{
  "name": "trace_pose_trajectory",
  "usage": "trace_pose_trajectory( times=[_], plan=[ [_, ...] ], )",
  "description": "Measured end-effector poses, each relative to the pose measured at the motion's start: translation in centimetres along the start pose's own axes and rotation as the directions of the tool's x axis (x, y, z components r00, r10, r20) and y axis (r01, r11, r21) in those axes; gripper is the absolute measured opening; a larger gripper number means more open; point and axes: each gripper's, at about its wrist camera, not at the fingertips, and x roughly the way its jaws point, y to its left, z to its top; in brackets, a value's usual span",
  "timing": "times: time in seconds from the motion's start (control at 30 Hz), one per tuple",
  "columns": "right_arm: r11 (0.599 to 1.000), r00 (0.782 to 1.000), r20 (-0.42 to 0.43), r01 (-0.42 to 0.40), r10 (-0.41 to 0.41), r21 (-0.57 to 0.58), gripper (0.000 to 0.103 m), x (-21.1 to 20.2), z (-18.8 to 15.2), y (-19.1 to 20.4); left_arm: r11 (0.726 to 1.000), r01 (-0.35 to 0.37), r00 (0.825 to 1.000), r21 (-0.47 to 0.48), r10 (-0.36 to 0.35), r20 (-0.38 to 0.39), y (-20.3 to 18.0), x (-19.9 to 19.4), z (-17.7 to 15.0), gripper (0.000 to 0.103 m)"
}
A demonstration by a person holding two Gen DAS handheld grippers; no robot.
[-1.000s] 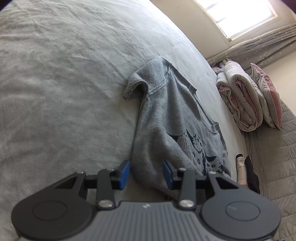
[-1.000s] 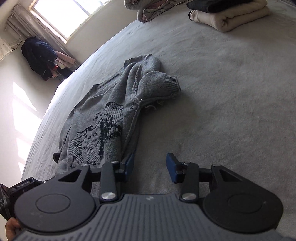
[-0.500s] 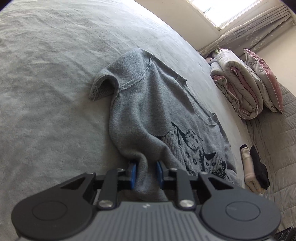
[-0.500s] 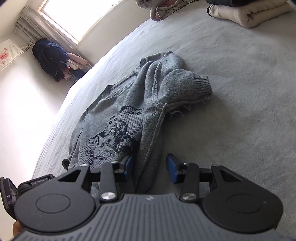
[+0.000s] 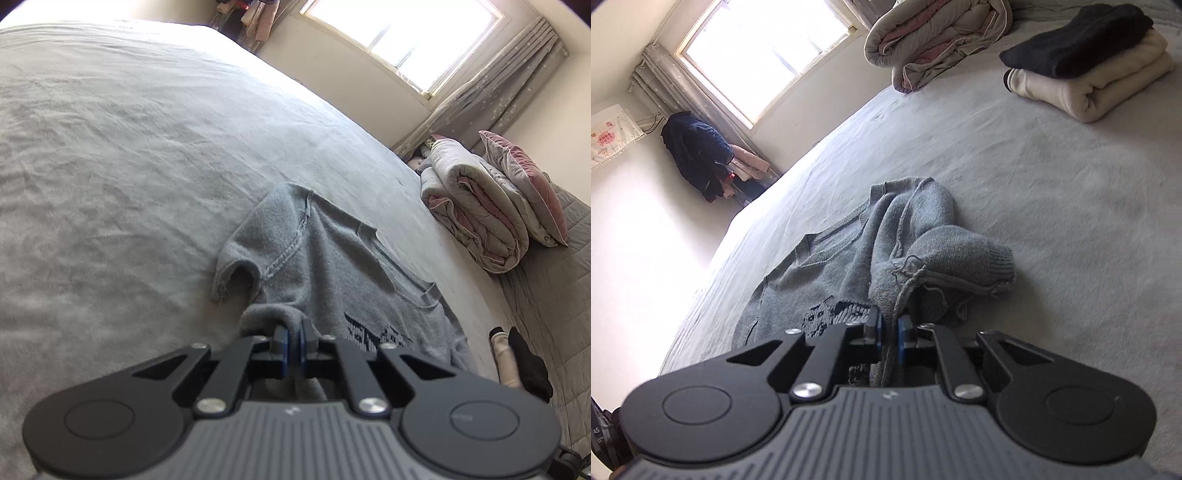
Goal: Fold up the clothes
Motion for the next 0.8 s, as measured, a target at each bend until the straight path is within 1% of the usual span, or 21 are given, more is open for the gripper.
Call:
trace_pose_trajectory(
  times=[0.1, 0.2, 0.27, 0.33, 0.4, 0.43, 0.47, 0.53, 0.6, 0.63, 0.67, 0.7, 0.73, 0.8],
  plan=[
    [0.999, 0.999, 0.048, 0.025, -0.023, -0.029, 0.009, -0.7, 1.0, -0.1, 0.999, -0.031, 0.997, 0.035, 0.028, 0.071, 0.2, -0.9, 1.0, 0.005],
    [0.997, 0.994, 0.097, 0.051, -0.045, -0.058, 0.008, -1.3, 2.0, -0.1, 0.994, -0.084, 0.988, 0.071, 0.074, 0.137, 0.3, -1.4, 1.7, 0.006],
    [0.996, 0.994, 0.087, 0.064, -0.058, -0.061, 0.007, -0.9, 2.1, -0.5, 0.986, -0.13, 0.98, 0.105, 0.112, 0.162, 0.2, -1.3, 1.9, 0.006],
    [0.995, 0.995, 0.076, 0.077, -0.072, -0.063, 0.007, -0.5, 2.2, -0.9, 0.98, -0.156, 0.978, 0.126, 0.135, 0.159, 0.2, -0.7, 1.9, 0.006],
    [0.995, 0.995, 0.058, 0.082, -0.078, -0.062, 0.009, -0.1, 2.1, -1.0, 0.979, -0.154, 0.982, 0.131, 0.137, 0.133, 0.3, -0.2, 1.7, 0.007],
    [0.995, 0.996, 0.044, 0.08, -0.078, -0.059, 0.015, 0.1, 2.0, -0.9, 0.981, -0.147, 0.984, 0.13, 0.132, 0.119, 0.4, 0.0, 1.5, 0.007],
    [0.995, 0.997, 0.031, 0.079, -0.077, -0.056, 0.017, 0.2, 2.0, -0.8, 0.982, -0.14, 0.986, 0.127, 0.127, 0.109, 0.3, 0.0, 1.4, 0.007],
    [0.996, 0.997, 0.002, 0.074, -0.074, -0.059, 0.018, 0.2, 1.7, -0.4, 0.985, -0.121, 0.99, 0.12, 0.111, 0.088, 0.3, -0.2, 1.3, 0.014],
    [0.996, 0.998, -0.019, 0.065, -0.067, -0.065, 0.018, -0.1, 1.4, -0.2, 0.988, -0.101, 0.994, 0.114, 0.094, 0.064, 0.2, -0.5, 1.3, 0.033],
    [0.996, 0.998, -0.03, 0.061, -0.063, -0.068, 0.027, -0.2, 1.2, -0.1, 0.989, -0.096, 0.995, 0.115, 0.09, 0.052, 0.1, -0.6, 1.2, 0.037],
    [0.996, 0.997, -0.04, 0.056, -0.059, -0.071, 0.048, -0.3, 1.1, 0.0, 0.988, -0.093, 0.995, 0.12, 0.089, 0.038, 0.0, -0.8, 1.2, 0.041],
    [0.996, 0.997, -0.051, 0.052, -0.055, -0.074, 0.056, -0.5, 0.9, 0.1, 0.988, -0.09, 0.996, 0.124, 0.088, 0.025, -0.1, -1.0, 1.1, 0.043],
    [0.995, 0.997, -0.048, 0.047, -0.052, -0.082, 0.06, -0.7, 0.7, 0.2, 0.988, -0.088, 0.996, 0.129, 0.087, 0.013, -0.1, -1.1, 1.0, 0.044],
    [0.993, 0.996, -0.07, 0.04, -0.048, -0.116, 0.06, -1.1, 0.2, 0.7, 0.987, -0.086, 0.996, 0.137, 0.089, -0.013, -0.1, -1.4, 0.7, 0.053]
  ],
)
